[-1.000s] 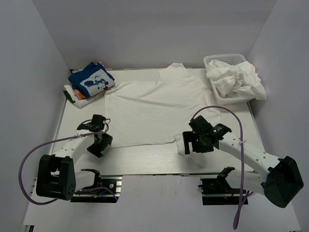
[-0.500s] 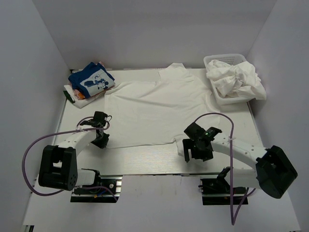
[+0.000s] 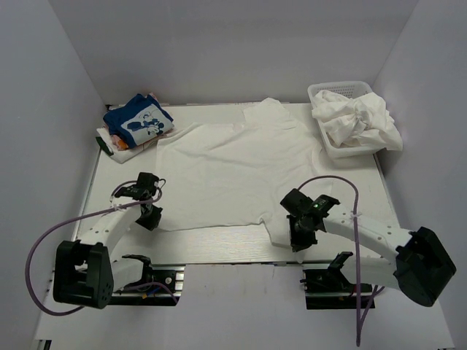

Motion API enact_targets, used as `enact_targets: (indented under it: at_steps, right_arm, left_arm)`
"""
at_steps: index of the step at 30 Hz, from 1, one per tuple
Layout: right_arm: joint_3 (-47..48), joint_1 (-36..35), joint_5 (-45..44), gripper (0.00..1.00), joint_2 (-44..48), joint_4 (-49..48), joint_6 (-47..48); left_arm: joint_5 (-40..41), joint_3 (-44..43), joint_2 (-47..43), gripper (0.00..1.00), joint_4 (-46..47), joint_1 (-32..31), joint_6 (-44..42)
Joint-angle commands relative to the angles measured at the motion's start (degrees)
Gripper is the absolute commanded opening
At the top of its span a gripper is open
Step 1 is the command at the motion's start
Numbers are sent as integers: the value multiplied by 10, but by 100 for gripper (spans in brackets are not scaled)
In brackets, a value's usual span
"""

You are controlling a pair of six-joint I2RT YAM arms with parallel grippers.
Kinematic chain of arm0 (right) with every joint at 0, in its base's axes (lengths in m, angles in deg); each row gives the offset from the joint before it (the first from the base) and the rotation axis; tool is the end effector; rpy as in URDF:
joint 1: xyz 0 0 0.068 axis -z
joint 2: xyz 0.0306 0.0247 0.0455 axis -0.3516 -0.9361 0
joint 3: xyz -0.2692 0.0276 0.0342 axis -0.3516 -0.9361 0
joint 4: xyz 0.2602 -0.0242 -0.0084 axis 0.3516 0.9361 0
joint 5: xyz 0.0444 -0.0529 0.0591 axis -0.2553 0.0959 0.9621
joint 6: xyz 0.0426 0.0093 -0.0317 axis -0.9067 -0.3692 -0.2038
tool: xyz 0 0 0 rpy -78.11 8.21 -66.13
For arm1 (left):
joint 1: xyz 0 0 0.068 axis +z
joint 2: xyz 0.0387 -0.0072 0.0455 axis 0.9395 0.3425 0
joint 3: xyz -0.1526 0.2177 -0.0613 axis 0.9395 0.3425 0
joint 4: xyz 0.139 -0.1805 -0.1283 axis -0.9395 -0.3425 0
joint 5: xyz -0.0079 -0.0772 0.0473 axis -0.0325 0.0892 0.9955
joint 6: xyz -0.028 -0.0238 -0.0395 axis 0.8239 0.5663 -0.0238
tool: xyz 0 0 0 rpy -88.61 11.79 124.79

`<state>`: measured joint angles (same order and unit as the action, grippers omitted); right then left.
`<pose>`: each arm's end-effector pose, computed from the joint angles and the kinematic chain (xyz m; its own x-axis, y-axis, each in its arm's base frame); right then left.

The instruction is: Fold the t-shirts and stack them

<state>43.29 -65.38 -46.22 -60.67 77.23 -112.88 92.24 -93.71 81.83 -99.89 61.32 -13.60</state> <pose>0.1304 0.1255 0.1677 -0.9798 -0.0341 -0.1969 -0.0491 0.9962 0.0716 0.1753 -0.0162 0.1710 -0.4377 -0.8428 -0.3133 -0.8837 0.4675 -0.0230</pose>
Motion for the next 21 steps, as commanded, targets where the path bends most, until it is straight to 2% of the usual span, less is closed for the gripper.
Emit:
enact_targets:
  at_steps: [1,4,7,11,17,21]
  right_arm:
    - [45,-23,86,0,54,139,-42]
    - [81,-46,103,0,81,209,-64]
    - [93,-68,105,0,83,225,-76]
    - [133,-63,50,0,73,227,-56]
    - [234,-15,-30,0,-18,178,26]
    - [283,60,-55,0,-51,141,83]
  left_arm:
    - [-14,12,-50,0,-59,-2,4]
    - [-29,33,-96,0,-89,-2,10]
    - [-52,40,-125,0,-95,-9,20]
    - [-45,14,-136,0,-95,-2,20]
    - [-10,-91,-67,0,-95,3,13]
    - [11,-160,-15,0,-77,3,13]
